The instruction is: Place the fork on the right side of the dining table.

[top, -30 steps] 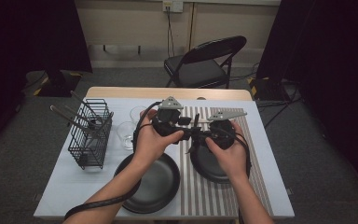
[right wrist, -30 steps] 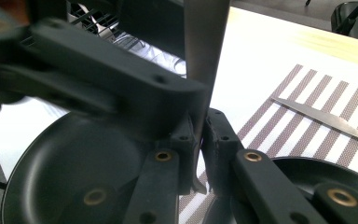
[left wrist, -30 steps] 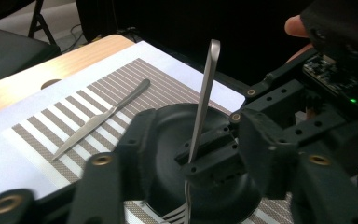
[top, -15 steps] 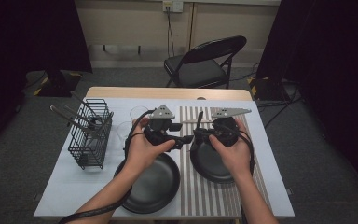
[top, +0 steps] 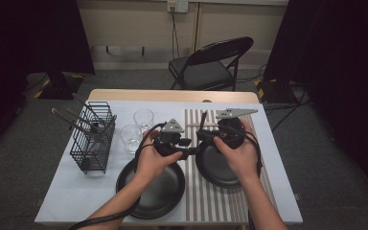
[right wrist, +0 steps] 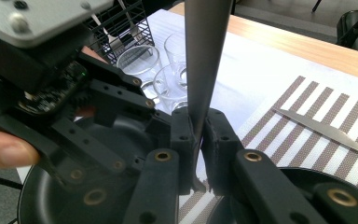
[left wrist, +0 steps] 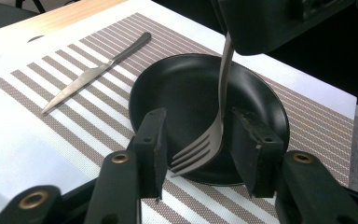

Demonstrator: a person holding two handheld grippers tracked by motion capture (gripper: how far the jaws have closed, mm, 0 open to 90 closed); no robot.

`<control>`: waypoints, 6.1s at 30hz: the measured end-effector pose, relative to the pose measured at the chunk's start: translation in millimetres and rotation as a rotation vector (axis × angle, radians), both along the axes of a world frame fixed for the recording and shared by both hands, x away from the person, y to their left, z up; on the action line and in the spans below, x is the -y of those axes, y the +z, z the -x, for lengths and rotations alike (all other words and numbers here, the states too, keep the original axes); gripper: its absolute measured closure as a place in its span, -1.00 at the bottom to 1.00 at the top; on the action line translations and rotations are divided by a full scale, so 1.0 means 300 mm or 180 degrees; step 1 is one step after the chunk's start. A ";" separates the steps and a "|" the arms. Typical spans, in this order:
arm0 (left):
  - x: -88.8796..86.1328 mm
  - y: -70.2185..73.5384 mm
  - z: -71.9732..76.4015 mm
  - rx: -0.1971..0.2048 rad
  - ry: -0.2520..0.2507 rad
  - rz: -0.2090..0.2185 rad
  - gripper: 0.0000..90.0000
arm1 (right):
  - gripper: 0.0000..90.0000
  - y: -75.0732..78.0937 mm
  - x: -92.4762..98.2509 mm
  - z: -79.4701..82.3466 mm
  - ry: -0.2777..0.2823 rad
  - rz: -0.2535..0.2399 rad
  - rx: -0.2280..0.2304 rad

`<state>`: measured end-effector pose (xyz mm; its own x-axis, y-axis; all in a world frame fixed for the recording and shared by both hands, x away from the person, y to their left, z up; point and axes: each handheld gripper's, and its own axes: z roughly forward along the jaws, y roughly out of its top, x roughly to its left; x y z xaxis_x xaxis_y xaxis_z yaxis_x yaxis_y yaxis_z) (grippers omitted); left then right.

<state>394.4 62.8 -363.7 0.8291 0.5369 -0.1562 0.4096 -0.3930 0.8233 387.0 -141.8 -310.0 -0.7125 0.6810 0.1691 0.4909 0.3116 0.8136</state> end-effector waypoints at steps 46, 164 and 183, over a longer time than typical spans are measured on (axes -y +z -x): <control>0.048 -0.034 0.052 0.0009 -0.0018 -0.0224 0.94 | 0.69 0.087 -0.004 -0.003 -0.0087 -0.0318 0.0171; -0.209 -0.064 0.089 -0.0294 -0.0166 -0.0197 -0.55 | 0.75 -0.107 0.143 0.237 0.0585 -0.0298 0.0088; -0.202 -0.071 0.090 -0.0321 -0.0178 -0.0189 -0.55 | 0.75 -0.124 0.138 0.245 0.0665 -0.0291 0.0054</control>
